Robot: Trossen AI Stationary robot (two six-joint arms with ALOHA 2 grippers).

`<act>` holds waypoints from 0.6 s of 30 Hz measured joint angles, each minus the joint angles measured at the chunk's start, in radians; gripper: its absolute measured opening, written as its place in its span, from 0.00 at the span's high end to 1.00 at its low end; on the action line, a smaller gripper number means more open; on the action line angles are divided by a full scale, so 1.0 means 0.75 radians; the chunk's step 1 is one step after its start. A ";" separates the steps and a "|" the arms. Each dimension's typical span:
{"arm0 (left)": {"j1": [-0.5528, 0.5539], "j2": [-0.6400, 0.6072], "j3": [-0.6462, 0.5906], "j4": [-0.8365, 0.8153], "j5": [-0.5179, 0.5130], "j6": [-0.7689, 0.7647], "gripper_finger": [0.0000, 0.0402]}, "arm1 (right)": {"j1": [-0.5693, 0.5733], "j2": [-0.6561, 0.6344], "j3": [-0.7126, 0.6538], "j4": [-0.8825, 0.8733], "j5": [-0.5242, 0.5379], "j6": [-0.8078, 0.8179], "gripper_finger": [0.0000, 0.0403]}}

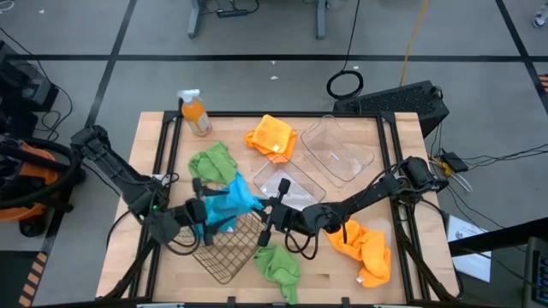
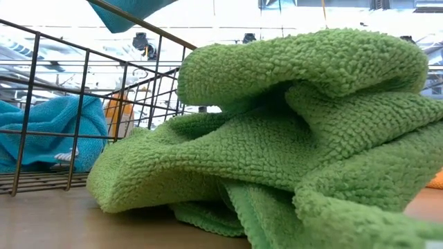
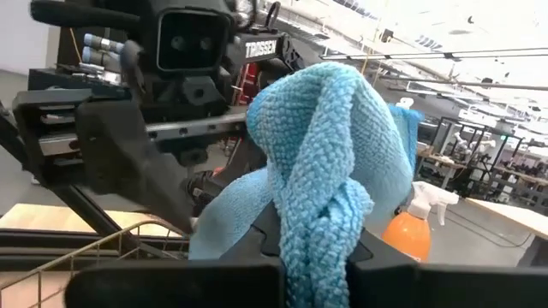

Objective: Sort microfiber towel by color & place in baskets
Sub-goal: Put the blue microfiber towel into the wire basket

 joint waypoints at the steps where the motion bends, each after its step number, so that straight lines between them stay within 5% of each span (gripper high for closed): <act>1: 0.027 0.000 0.000 0.001 0.087 0.003 0.19 | 0.000 0.000 0.000 0.000 -0.002 0.000 0.96; 7: 0.185 0.000 0.000 -0.007 0.328 0.013 0.20 | 0.000 0.000 0.000 -0.024 -0.002 -0.001 0.96; 10: 0.228 0.000 0.000 -0.007 0.417 0.060 0.29 | 0.001 0.000 0.000 -0.032 -0.003 -0.003 0.96; 18: 0.284 0.000 0.000 0.003 0.707 0.110 0.85 | 0.009 0.000 0.000 -0.050 -0.009 -0.041 0.95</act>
